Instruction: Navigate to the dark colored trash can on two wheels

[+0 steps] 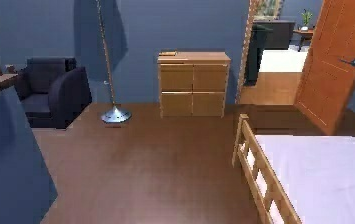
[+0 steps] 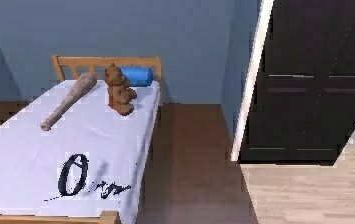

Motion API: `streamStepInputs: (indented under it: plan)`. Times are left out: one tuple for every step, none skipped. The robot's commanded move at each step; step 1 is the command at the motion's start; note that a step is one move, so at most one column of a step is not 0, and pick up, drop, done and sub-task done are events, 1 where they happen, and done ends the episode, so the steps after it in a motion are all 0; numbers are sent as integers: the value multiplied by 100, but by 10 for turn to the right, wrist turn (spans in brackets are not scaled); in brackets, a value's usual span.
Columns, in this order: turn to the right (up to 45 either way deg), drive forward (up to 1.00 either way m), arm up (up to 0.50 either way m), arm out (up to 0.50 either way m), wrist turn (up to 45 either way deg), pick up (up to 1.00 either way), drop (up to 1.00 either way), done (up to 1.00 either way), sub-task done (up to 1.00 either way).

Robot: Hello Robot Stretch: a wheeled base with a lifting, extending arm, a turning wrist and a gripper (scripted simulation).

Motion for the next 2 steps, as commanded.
streamStepInputs:
  plan:
    - [0, 100, 0, 0, 0, 0, 0, 0, 0]
    - [0, 80, 0, 0, 0, 0, 0, 0, 0]
